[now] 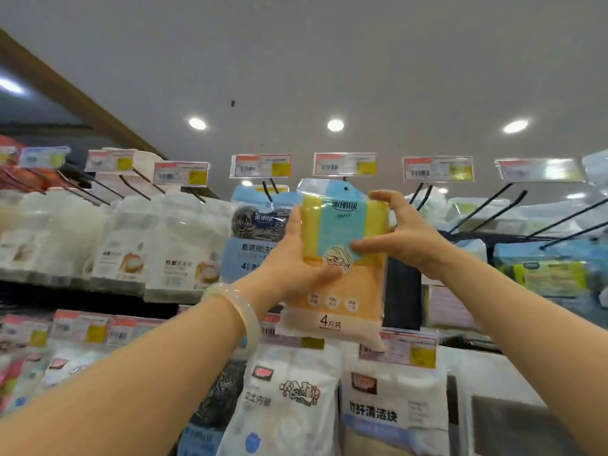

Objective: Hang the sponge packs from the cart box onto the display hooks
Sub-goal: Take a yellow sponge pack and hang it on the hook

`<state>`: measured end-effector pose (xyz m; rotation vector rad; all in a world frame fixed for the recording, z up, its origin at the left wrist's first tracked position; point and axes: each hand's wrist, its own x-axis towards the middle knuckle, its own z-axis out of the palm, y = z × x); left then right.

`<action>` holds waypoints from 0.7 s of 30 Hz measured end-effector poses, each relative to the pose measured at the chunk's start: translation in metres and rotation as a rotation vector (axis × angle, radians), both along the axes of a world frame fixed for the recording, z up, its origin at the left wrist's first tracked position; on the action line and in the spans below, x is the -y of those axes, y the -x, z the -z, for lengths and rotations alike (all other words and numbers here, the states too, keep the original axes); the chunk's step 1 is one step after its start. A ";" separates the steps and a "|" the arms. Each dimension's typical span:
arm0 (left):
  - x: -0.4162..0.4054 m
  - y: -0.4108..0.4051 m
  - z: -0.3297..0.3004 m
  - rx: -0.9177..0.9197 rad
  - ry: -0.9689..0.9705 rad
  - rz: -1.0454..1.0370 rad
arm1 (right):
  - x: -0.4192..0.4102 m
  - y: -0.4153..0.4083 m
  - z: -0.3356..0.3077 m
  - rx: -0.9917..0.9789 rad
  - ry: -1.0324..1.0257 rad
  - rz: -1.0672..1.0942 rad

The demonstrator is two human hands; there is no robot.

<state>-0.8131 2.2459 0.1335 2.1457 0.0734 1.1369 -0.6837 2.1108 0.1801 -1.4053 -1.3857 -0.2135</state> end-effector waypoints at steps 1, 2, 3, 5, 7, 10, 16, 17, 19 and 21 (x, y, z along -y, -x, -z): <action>-0.002 -0.004 -0.004 -0.003 -0.006 -0.007 | -0.003 -0.003 -0.005 0.005 0.001 0.006; -0.004 -0.007 -0.008 -0.001 -0.009 -0.013 | -0.005 -0.006 -0.008 0.013 -0.003 0.017; -0.006 -0.010 -0.011 0.000 -0.012 -0.020 | -0.009 -0.009 -0.011 0.026 -0.010 0.030; -0.009 -0.014 -0.016 -0.005 -0.005 -0.026 | -0.015 -0.015 -0.014 0.050 -0.030 0.051; -0.013 -0.017 -0.020 -0.015 0.017 -0.017 | -0.020 -0.021 -0.017 0.053 -0.047 0.048; -0.017 -0.022 -0.026 -0.011 0.015 -0.014 | -0.024 -0.030 -0.021 0.054 -0.086 0.050; -0.019 -0.031 -0.033 -0.045 -0.010 -0.028 | -0.024 -0.043 -0.025 0.074 -0.077 0.075; -0.020 -0.032 -0.032 -0.063 -0.004 -0.016 | -0.025 -0.044 -0.025 0.076 -0.057 0.084; -0.022 -0.033 -0.032 -0.087 0.004 0.006 | -0.025 -0.046 -0.025 0.079 -0.037 0.091; -0.024 -0.032 -0.036 -0.087 0.015 0.003 | -0.025 -0.044 -0.028 0.085 -0.044 0.086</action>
